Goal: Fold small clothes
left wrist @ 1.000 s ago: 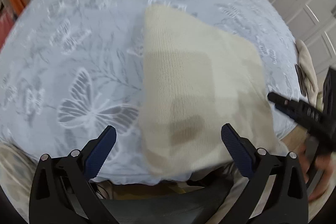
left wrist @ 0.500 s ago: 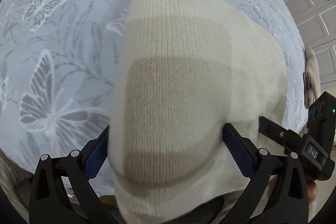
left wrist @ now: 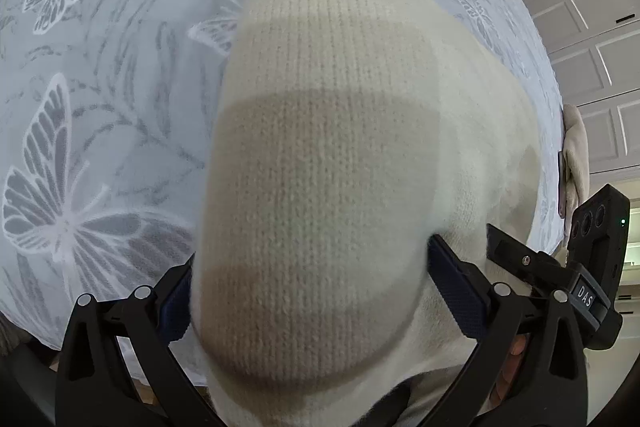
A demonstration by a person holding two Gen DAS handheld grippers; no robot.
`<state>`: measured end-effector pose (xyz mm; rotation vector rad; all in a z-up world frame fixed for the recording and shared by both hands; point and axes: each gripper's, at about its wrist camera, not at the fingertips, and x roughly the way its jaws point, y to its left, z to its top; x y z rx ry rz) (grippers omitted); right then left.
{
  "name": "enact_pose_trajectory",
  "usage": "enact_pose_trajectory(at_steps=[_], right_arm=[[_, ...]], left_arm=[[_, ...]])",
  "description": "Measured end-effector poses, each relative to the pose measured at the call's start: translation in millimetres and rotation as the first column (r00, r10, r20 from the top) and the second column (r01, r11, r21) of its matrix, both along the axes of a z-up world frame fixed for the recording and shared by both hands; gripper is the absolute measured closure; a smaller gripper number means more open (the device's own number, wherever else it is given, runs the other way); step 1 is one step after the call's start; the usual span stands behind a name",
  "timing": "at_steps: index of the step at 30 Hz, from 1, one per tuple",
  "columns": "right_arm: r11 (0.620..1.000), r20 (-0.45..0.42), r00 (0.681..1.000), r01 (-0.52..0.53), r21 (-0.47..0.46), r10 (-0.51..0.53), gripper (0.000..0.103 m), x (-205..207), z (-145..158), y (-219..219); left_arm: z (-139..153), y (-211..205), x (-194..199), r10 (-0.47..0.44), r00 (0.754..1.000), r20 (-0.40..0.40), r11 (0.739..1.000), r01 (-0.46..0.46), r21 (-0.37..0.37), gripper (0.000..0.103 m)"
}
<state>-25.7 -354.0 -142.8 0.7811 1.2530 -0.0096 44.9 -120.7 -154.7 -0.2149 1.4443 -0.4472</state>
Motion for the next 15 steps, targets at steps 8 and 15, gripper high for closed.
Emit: enact_pose_trajectory(at_steps=[8, 15], right_arm=[[0.991, 0.018, 0.998, 0.065, 0.113, -0.068, 0.013, -4, -6, -15], [0.977, 0.169, 0.963, 0.209, 0.031, -0.212, 0.018, -60, 47, -31]], left_arm=[[1, 10, 1, 0.019, 0.999, -0.04, 1.0, -0.02, -0.019, 0.005], [34, 35, -11, 0.007, 0.998, 0.055, 1.0, -0.008, 0.017, 0.005]])
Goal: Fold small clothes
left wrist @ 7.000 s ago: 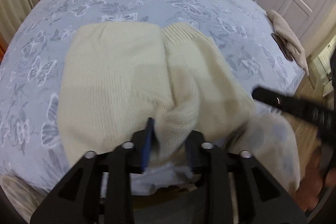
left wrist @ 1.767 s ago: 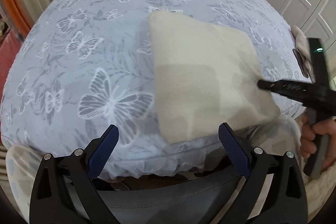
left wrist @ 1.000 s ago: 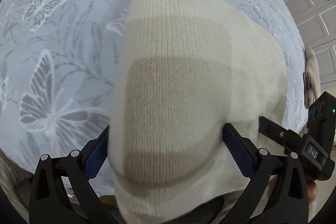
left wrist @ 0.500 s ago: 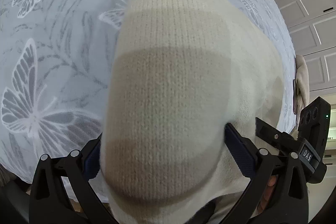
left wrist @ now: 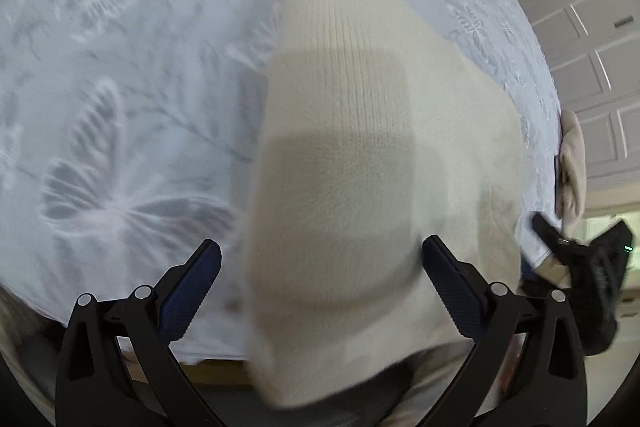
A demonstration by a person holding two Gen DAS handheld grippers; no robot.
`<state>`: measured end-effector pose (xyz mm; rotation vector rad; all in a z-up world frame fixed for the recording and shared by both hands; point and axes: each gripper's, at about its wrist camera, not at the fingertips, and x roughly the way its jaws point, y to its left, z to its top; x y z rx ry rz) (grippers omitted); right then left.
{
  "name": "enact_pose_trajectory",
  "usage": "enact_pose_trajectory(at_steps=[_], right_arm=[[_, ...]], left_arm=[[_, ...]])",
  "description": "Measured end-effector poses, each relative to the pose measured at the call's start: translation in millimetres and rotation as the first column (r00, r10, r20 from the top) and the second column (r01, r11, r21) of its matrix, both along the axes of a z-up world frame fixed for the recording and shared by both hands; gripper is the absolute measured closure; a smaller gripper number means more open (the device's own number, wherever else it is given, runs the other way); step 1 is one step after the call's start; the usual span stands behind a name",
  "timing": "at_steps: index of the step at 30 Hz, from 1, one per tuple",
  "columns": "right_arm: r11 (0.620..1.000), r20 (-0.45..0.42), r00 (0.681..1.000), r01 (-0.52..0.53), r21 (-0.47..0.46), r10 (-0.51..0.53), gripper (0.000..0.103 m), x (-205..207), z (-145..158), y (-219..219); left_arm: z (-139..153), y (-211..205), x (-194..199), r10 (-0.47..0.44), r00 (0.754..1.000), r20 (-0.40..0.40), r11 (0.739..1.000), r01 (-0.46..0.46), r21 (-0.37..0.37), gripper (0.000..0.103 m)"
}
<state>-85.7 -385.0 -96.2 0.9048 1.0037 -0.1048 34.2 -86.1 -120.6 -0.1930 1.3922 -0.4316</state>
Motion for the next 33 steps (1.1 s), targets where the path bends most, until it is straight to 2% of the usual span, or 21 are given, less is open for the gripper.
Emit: enact_pose_trajectory(at_steps=[2, 3, 4, 5, 6, 7, 9, 10, 12, 13, 14, 16, 17, 18, 20, 22, 23, 25, 26, 29, 33], right_arm=[[0.996, -0.058, 0.995, -0.082, 0.016, 0.083, 0.018, 0, -4, 13], [0.993, -0.087, 0.989, -0.119, 0.0, 0.119, 0.02, 4, -7, 21], [0.986, -0.116, 0.982, -0.154, -0.063, 0.146, 0.028, 8, -8, 30], [0.975, -0.143, 0.974, -0.19, -0.116, 0.173, 0.04, 14, -7, 37], [0.959, -0.162, 0.965, -0.232, -0.164, 0.205, 0.064, 20, -5, 45], [0.941, -0.164, 0.96, -0.26, -0.216, 0.228, 0.073, 24, 2, 52], [0.903, -0.083, 0.952, -0.305, -0.303, 0.293, 0.082, 28, 41, 66], [0.903, -0.036, 0.952, -0.3, -0.309, 0.304, 0.085, 28, 58, 67], [0.902, 0.083, 0.944, -0.276, -0.332, 0.32, 0.086, 23, 103, 67], [0.9, 0.12, 0.937, -0.271, -0.34, 0.328, 0.086, 19, 116, 64], [0.899, 0.102, 0.944, -0.262, -0.351, 0.315, 0.086, 19, 112, 60], [0.883, -0.065, 0.959, -0.281, -0.377, 0.277, 0.086, 25, 68, 47], [0.887, -0.199, 0.945, -0.314, -0.338, 0.259, 0.086, 25, 22, 41], [0.912, -0.256, 0.936, -0.309, -0.27, 0.241, 0.086, 21, -13, 33], [0.955, -0.182, 0.963, -0.234, -0.184, 0.201, 0.083, 11, -11, 18], [0.97, -0.135, 0.976, -0.189, -0.152, 0.169, 0.069, 8, 0, 11], [0.969, -0.134, 0.979, -0.175, -0.173, 0.153, 0.065, 10, 5, 9], [0.962, -0.164, 0.977, -0.17, -0.215, 0.136, 0.04, 16, 4, 7], [0.965, -0.174, 0.975, -0.172, -0.2, 0.138, 0.036, 18, 0, 3], [0.982, -0.207, 0.966, -0.175, -0.068, 0.158, 0.032, 30, -18, 6], [0.985, -0.24, 0.955, -0.162, 0.063, 0.173, 0.019, 46, -49, 14]], left_arm=[[9, 11, -7, 0.0, 0.999, 0.032, 1.0, 0.0, 0.008, 0.005], [11, 18, -11, 0.012, 0.999, 0.034, 1.0, -0.012, 0.002, 0.005], [12, 20, -13, 0.023, 0.999, 0.029, 1.0, -0.023, -0.001, 0.005], [12, 23, -14, 0.032, 0.999, 0.024, 0.999, -0.032, -0.005, 0.005], [13, 25, -16, 0.04, 0.999, 0.021, 0.999, -0.04, -0.007, 0.005], [15, 27, -19, 0.044, 0.999, 0.025, 0.999, -0.044, -0.004, 0.005], [24, 29, -24, 0.038, 0.998, 0.058, 0.999, -0.04, 0.022, 0.005], [28, 30, -26, 0.035, 0.997, 0.074, 0.999, -0.037, 0.029, 0.005], [42, 37, -32, 0.031, 0.992, 0.121, 0.999, -0.036, 0.039, 0.005], [46, 38, -34, 0.031, 0.99, 0.134, 0.999, -0.036, 0.04, 0.005], [49, 40, -36, 0.032, 0.989, 0.145, 0.998, -0.038, 0.04, 0.005], [45, 39, -37, 0.033, 0.99, 0.136, 0.998, -0.041, 0.051, 0.005], [41, 37, -37, 0.032, 0.992, 0.121, 0.997, -0.039, 0.063, 0.005], [36, 35, -37, 0.03, 0.995, 0.098, 0.996, -0.038, 0.075, 0.005], [31, 34, -40, 0.026, 0.996, 0.08, 0.997, -0.031, 0.067, 0.005], [32, 29, -42, 0.011, 0.996, 0.085, 0.998, -0.016, 0.055, 0.005], [33, 26, -42, 0.006, 0.996, 0.085, 0.999, -0.01, 0.048, 0.005], [29, 19, -41, -0.003, 0.998, 0.063, 1.0, 0.002, 0.015, 0.005], [26, 15, -39, -0.01, 0.999, 0.044, 1.0, 0.01, 0.006, 0.005], [11, 1, -32, -0.02, 1.0, -0.011, 1.0, 0.02, -0.003, 0.005], [-21, -12, -17, -0.004, 0.993, -0.114, 1.0, 0.003, -0.01, 0.005]])
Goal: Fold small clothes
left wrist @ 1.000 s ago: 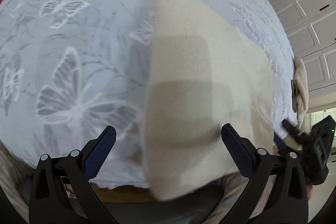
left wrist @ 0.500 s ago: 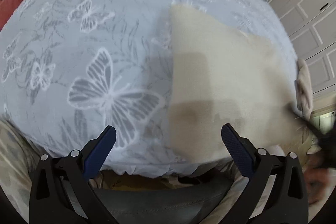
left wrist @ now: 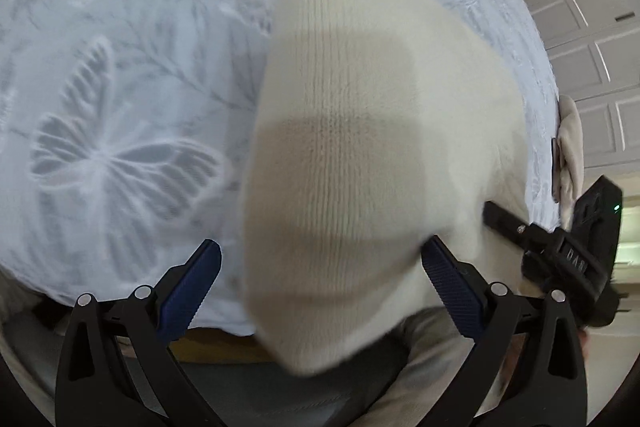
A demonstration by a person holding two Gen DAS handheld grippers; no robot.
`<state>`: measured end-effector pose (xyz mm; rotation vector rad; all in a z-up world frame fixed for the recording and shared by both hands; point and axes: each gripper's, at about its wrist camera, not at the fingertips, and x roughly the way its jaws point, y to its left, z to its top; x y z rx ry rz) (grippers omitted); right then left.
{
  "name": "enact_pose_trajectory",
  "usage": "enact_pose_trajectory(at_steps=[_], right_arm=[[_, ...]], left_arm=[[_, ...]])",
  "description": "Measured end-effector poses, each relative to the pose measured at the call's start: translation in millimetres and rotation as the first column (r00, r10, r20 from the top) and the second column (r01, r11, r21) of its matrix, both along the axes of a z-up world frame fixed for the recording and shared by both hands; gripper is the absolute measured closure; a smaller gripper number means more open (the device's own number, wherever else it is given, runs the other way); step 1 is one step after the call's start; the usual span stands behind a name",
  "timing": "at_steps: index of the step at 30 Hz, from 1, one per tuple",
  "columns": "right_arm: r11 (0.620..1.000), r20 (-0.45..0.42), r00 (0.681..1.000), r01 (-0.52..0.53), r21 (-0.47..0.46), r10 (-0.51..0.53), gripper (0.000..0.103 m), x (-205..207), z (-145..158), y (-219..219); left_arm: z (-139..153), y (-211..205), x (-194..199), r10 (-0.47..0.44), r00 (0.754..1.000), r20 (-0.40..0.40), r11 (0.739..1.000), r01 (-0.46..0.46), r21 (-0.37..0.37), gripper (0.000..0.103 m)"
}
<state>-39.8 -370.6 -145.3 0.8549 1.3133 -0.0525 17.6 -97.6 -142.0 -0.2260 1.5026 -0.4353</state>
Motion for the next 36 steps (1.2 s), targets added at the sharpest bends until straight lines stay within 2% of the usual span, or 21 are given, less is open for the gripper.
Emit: enact_pose_trajectory(at_steps=[3, 5, 7, 8, 10, 13, 16, 20, 22, 26, 31, 36], right_arm=[[0.999, 0.001, 1.0, 0.004, 0.033, -0.004, 0.015, 1, -7, 4], [0.999, 0.03, 0.999, -0.014, 0.036, 0.013, 0.029, -3, -3, 6], [1.0, 0.078, 0.997, -0.025, 0.016, 0.024, 0.059, -10, 8, 7], [1.0, 0.094, 0.995, -0.021, 0.0, 0.021, 0.063, -14, 13, 10], [1.0, 0.133, 0.991, -0.003, -0.026, 0.006, 0.068, -15, 29, 15], [0.998, 0.215, 0.976, 0.032, -0.054, -0.019, 0.069, -24, 61, 29], [0.995, 0.286, 0.958, 0.051, -0.084, -0.025, 0.069, -32, 96, 42], [0.993, 0.36, 0.932, 0.073, -0.092, -0.035, 0.069, -55, 134, 49], [0.992, 0.372, 0.928, 0.073, -0.107, -0.028, 0.069, -59, 143, 50], [0.99, 0.374, 0.926, 0.088, -0.113, -0.039, 0.069, -61, 148, 58], [0.986, 0.386, 0.922, 0.07, -0.151, -0.006, 0.069, -60, 155, 67], [0.98, 0.476, 0.878, 0.052, -0.191, 0.046, 0.07, -51, 179, 67]], left_arm=[[-14, -4, 5, 0.016, 0.999, -0.033, 1.0, -0.016, 0.002, 0.005], [-14, -6, 4, 0.026, 0.999, -0.037, 1.0, -0.026, -0.001, 0.005], [-3, -15, -1, -0.03, 0.999, 0.015, 0.999, 0.03, 0.01, 0.023], [4, -20, -5, -0.062, 0.997, 0.044, 0.997, 0.06, 0.042, 0.028], [19, -27, -12, -0.112, 0.99, 0.091, 0.991, 0.104, 0.085, 0.047], [47, -27, -20, -0.153, 0.973, 0.173, 0.985, 0.136, 0.11, 0.056], [89, -21, -26, -0.175, 0.947, 0.269, 0.982, 0.148, 0.116, 0.059], [127, -8, -25, -0.166, 0.934, 0.317, 0.986, 0.15, 0.074, 0.06], [137, -5, -27, -0.17, 0.931, 0.325, 0.985, 0.157, 0.064, 0.06], [139, 4, -32, -0.169, 0.93, 0.327, 0.986, 0.161, 0.05, 0.06], [140, 12, -38, -0.156, 0.932, 0.326, 0.988, 0.154, 0.035, 0.061], [158, 18, -39, -0.123, 0.915, 0.385, 0.991, 0.133, 0.001, 0.062]])
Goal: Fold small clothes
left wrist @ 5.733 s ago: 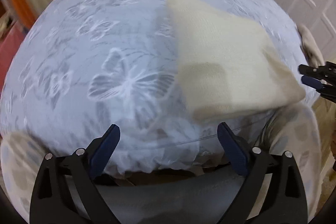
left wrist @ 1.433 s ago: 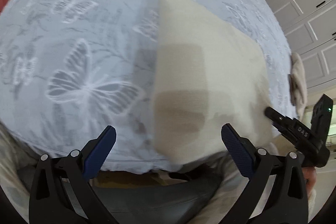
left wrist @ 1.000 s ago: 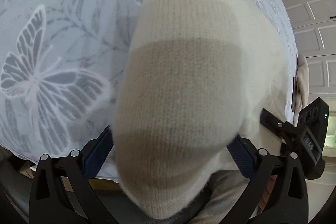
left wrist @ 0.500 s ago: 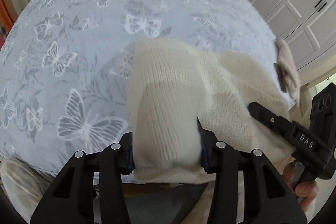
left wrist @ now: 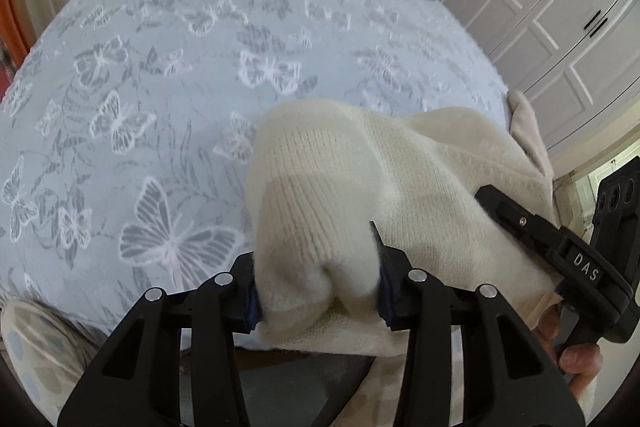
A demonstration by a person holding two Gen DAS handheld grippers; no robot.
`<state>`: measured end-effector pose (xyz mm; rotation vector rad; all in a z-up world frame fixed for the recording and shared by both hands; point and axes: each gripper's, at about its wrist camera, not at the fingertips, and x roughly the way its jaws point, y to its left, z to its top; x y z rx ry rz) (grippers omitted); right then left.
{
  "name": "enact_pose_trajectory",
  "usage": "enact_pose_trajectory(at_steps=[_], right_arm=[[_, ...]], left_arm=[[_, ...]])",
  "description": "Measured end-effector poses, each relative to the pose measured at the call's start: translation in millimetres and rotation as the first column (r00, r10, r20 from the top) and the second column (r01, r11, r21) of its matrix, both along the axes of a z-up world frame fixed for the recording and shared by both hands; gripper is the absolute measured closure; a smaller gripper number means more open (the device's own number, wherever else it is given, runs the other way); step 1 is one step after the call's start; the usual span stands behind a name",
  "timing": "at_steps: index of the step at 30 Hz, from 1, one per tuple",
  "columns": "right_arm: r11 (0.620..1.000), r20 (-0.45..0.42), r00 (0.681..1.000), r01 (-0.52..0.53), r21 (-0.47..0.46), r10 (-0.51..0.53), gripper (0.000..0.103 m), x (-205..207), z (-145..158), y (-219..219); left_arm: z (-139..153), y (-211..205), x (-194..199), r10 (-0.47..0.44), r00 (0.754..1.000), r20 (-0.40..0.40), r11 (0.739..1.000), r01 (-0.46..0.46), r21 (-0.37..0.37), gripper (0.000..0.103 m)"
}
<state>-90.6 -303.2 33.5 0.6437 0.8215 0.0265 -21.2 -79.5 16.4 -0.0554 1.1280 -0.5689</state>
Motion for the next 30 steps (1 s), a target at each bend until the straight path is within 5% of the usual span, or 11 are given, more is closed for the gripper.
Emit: enact_pose_trajectory(at_steps=[2, 5, 8, 10, 13, 17, 19, 20, 22, 26, 30], right_arm=[[1.0, -0.023, 1.0, -0.016, -0.017, 0.015, 0.069, 6, -18, -7], [0.996, -0.209, 0.978, 0.036, 0.087, -0.017, 0.068, 13, -91, -33], [0.994, -0.389, 0.92, 0.076, 0.084, -0.037, 0.066, 9, -147, -42], [0.993, -0.362, 0.932, 0.069, 0.095, -0.031, 0.057, 10, -140, -45], [0.994, -0.393, 0.92, 0.046, 0.095, -0.005, 0.04, 22, -152, -47], [0.986, -0.42, 0.905, 0.001, 0.168, 0.071, 0.031, 40, -168, -42], [0.977, -0.423, 0.903, 0.019, 0.21, 0.073, 0.035, 44, -174, -46], [0.974, -0.41, 0.91, 0.031, 0.226, 0.067, 0.041, 43, -172, -47], [0.981, -0.366, 0.929, 0.025, 0.193, 0.048, 0.065, 39, -157, -45], [0.992, -0.238, 0.971, 0.041, 0.117, -0.012, 0.068, 23, -103, -23], [0.993, -0.09, 0.995, 0.061, 0.103, -0.052, 0.068, 5, -37, -11]], left_arm=[[-3, 2, 2, 0.003, 1.0, 0.015, 1.0, -0.002, -0.021, 0.057], [-48, 6, 11, 0.032, 0.999, -0.007, 0.999, -0.032, -0.031, 0.033], [-109, 21, 22, 0.092, 0.981, -0.171, 0.995, -0.096, -0.014, 0.032], [-126, 32, 26, 0.123, 0.96, -0.25, 0.985, -0.149, -0.088, 0.017], [-139, 30, 37, 0.145, 0.946, -0.291, 0.979, -0.18, -0.095, 0.005], [-164, 9, 50, 0.104, 0.906, -0.41, 0.978, -0.168, -0.123, 0.005], [-185, -2, 56, 0.077, 0.845, -0.529, 0.974, -0.177, -0.14, 0.011], [-187, -5, 56, 0.072, 0.835, -0.545, 0.972, -0.181, -0.148, 0.017], [-171, -14, 52, 0.084, 0.863, -0.497, 0.983, -0.153, -0.1, 0.029], [-117, -23, 34, 0.025, 0.942, -0.333, 0.998, -0.044, -0.049, 0.046], [-42, -14, 20, -0.022, 0.984, -0.175, 0.996, 0.007, -0.087, 0.052]])
